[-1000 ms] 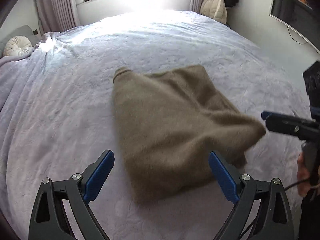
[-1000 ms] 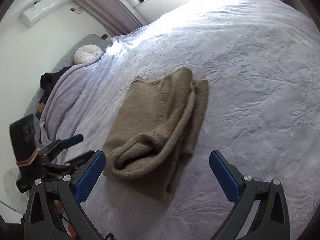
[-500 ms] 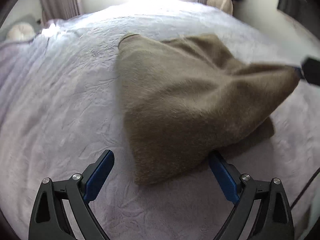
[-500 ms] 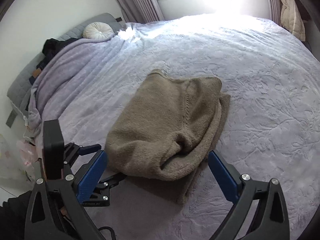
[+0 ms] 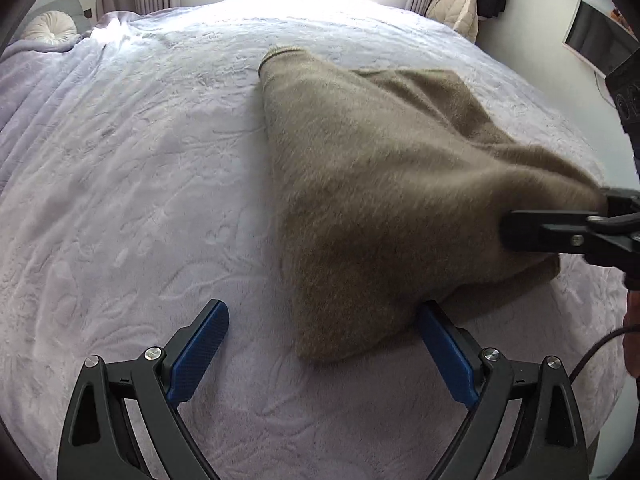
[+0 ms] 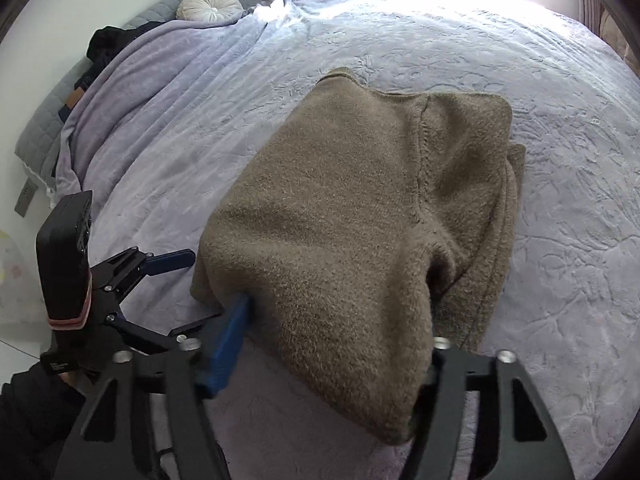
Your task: Fold small clothes
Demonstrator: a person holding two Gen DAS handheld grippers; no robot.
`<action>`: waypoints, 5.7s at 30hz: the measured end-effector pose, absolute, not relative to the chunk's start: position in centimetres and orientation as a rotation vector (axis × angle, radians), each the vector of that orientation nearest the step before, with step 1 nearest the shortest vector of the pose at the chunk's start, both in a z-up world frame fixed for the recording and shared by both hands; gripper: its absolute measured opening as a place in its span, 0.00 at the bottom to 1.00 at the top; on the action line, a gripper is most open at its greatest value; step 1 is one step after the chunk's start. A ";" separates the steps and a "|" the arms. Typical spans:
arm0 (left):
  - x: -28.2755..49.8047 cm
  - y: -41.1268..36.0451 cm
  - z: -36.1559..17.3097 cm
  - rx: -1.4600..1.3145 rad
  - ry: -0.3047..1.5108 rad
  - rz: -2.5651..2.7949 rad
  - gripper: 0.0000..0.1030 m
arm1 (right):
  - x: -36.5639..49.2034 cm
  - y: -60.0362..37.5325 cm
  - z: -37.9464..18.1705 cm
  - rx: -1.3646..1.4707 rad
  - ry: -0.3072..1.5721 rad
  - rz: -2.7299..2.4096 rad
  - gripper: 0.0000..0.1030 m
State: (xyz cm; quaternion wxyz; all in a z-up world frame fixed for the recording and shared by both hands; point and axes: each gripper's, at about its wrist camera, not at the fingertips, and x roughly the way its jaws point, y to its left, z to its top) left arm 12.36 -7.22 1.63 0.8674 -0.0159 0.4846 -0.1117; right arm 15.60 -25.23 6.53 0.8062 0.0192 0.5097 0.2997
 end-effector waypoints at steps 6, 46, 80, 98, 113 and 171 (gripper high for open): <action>13.1 -9.7 1.3 0.014 1.023 -0.314 0.93 | 15.3 -25.9 9.5 0.112 0.995 0.666 0.19; 17.9 -8.3 3.3 -0.059 1.017 -0.236 0.93 | 26.8 -31.1 5.3 0.252 1.058 0.412 0.34; 17.1 -7.6 1.3 -0.081 1.108 -0.231 1.00 | 19.7 -30.3 5.4 0.195 1.074 0.488 0.15; 20.3 -8.8 3.3 0.003 1.070 -0.126 1.00 | 20.1 -26.5 7.1 0.065 1.014 0.567 0.69; 22.3 -7.6 3.4 -0.072 1.108 -0.270 1.00 | 20.0 -33.3 6.8 0.175 1.014 0.400 0.81; 3.5 0.6 3.9 0.131 1.029 -0.030 0.93 | -4.7 -18.2 7.4 -0.273 0.958 0.695 0.69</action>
